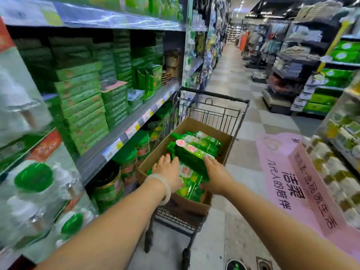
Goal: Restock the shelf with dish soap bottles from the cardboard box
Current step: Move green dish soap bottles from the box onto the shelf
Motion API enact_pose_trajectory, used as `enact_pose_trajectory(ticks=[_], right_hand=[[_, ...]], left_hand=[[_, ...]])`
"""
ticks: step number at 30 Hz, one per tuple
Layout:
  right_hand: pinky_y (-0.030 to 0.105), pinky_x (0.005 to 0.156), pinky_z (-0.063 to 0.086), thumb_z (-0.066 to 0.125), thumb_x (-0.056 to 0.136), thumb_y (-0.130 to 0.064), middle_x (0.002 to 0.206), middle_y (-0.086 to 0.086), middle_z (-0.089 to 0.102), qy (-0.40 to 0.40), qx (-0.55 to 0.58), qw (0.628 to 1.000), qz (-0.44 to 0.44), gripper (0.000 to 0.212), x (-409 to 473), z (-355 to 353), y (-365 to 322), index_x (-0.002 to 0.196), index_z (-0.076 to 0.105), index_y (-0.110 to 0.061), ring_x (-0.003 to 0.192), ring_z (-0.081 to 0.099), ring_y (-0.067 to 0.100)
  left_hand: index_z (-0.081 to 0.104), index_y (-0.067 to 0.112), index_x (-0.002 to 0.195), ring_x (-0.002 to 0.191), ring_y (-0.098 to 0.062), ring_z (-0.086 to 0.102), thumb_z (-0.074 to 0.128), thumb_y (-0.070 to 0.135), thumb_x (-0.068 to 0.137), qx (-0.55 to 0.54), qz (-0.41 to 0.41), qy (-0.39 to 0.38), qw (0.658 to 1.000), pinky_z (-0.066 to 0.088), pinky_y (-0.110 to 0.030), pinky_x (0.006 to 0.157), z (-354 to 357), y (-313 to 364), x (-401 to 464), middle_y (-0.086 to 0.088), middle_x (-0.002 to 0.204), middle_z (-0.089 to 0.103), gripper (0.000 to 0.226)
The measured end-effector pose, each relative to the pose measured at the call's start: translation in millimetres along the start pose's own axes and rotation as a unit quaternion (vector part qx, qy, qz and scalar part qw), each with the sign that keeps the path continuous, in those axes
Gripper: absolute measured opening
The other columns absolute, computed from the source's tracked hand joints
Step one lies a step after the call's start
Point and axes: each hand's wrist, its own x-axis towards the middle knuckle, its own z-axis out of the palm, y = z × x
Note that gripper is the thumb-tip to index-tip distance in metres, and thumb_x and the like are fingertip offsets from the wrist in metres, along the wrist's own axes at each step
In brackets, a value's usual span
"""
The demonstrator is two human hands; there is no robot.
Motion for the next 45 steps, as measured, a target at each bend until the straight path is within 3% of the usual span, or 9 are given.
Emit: enact_pose_trajectory(ticks=[14, 20, 24, 27, 30, 35, 38, 40, 45], right_hand=[[0.036, 0.117, 0.023, 0.074, 0.076, -0.034, 0.159, 0.011, 0.008, -0.104, 0.008, 0.994, 0.026, 0.106, 173.3, 16.7, 56.7, 0.15, 0.002, -0.011, 0.145, 0.016, 0.027], [0.039, 0.114, 0.028, 0.074, 0.074, -0.041, 0.156, 0.011, 0.018, -0.159, 0.016, 0.987, -0.006, 0.108, 246.0, 21.7, 94.2, 0.15, 0.002, -0.012, 0.142, 0.025, 0.03], [0.031, 0.109, 0.032, 0.07, 0.079, -0.042, 0.157, 0.008, 0.017, -0.248, 0.066, 0.967, -0.007, 0.103, 285.7, 23.6, 119.0, 0.15, 0.002, -0.01, 0.142, 0.026, 0.025], [0.024, 0.091, 0.044, 0.069, 0.08, -0.04, 0.151, 0.009, 0.033, -0.307, 0.124, 0.944, 0.011, 0.096, 307.0, 34.8, 135.6, 0.149, 0.011, -0.007, 0.13, 0.044, 0.022], [0.034, 0.101, 0.046, 0.075, 0.074, -0.041, 0.142, 0.007, 0.045, -0.355, 0.194, 0.914, 0.029, 0.099, 319.8, 49.3, 150.9, 0.148, 0.016, -0.008, 0.124, 0.05, 0.021], [0.035, 0.108, 0.037, 0.073, 0.076, -0.041, 0.147, 0.005, 0.039, -0.415, 0.254, 0.873, 0.03, 0.098, 335.4, 59.5, 156.4, 0.149, 0.014, -0.013, 0.127, 0.044, 0.02], [0.032, 0.09, 0.05, 0.068, 0.082, -0.035, 0.125, 0.0, 0.057, -0.455, 0.3, 0.838, 0.033, 0.073, 341.3, 59.7, 155.9, 0.141, 0.032, -0.015, 0.107, 0.056, 0.015], [0.023, 0.074, 0.047, 0.068, 0.083, -0.029, 0.11, -0.004, 0.059, -0.475, 0.309, 0.823, 0.035, 0.061, 345.0, 56.3, 154.4, 0.135, 0.037, -0.017, 0.095, 0.056, 0.011], [0.032, 0.088, 0.038, 0.076, 0.075, -0.023, 0.107, -0.001, 0.061, -0.472, 0.296, 0.83, 0.027, 0.054, 351.1, 55.6, 152.8, 0.121, 0.048, -0.017, 0.1, 0.054, 0.016]], left_hand=[[0.005, 0.014, 0.15, 0.147, -0.028, 0.0, 0.061, 0.041, 0.085, -0.085, -0.057, -0.106, 0.989, 0.013, -0.042, 0.119, 54.0, -27.3, 147.6, -0.012, 0.159, 0.0, 0.09], [0.02, 0.012, 0.146, 0.142, -0.032, 0.016, 0.067, 0.049, 0.078, -0.183, -0.133, -0.116, 0.967, 0.02, -0.04, 0.117, 85.7, -5.4, 205.1, -0.015, 0.153, 0.019, 0.091], [0.014, 0.007, 0.147, 0.141, -0.027, 0.025, 0.067, 0.051, 0.078, -0.267, -0.206, -0.16, 0.928, 0.026, -0.036, 0.114, 99.6, 18.6, 241.2, -0.012, 0.153, 0.023, 0.097], [0.02, 0.01, 0.144, 0.135, -0.023, 0.036, 0.069, 0.05, 0.077, -0.343, -0.245, -0.158, 0.893, 0.033, -0.029, 0.107, 107.1, 31.1, 260.5, -0.007, 0.148, 0.033, 0.092], [0.029, 0.014, 0.14, 0.127, -0.018, 0.044, 0.072, 0.046, 0.076, -0.427, -0.287, -0.155, 0.843, 0.035, -0.018, 0.097, 116.7, 39.4, 268.5, -0.002, 0.139, 0.044, 0.084], [0.036, 0.023, 0.137, 0.12, -0.014, 0.052, 0.081, 0.07, 0.037, -0.519, -0.348, -0.114, 0.772, 0.044, -0.037, 0.104, 141.4, 40.9, 282.3, 0.006, 0.132, 0.054, 0.12], [0.038, 0.02, 0.135, 0.12, -0.014, 0.054, 0.09, 0.039, 0.052, -0.568, -0.34, -0.103, 0.742, 0.044, -0.036, 0.104, 140.9, 46.5, 285.4, 0.004, 0.131, 0.057, 0.1], [0.044, 0.021, 0.129, 0.111, -0.015, 0.06, 0.092, 0.038, 0.044, -0.583, -0.378, -0.095, 0.713, 0.051, -0.034, 0.091, 138.0, 48.7, 286.6, 0.006, 0.12, 0.064, 0.099], [0.059, 0.025, 0.112, 0.098, -0.018, 0.065, 0.091, 0.04, 0.025, -0.623, -0.419, -0.085, 0.655, 0.056, -0.039, 0.082, 139.3, 51.2, 282.1, 0.008, 0.1, 0.072, 0.094]])
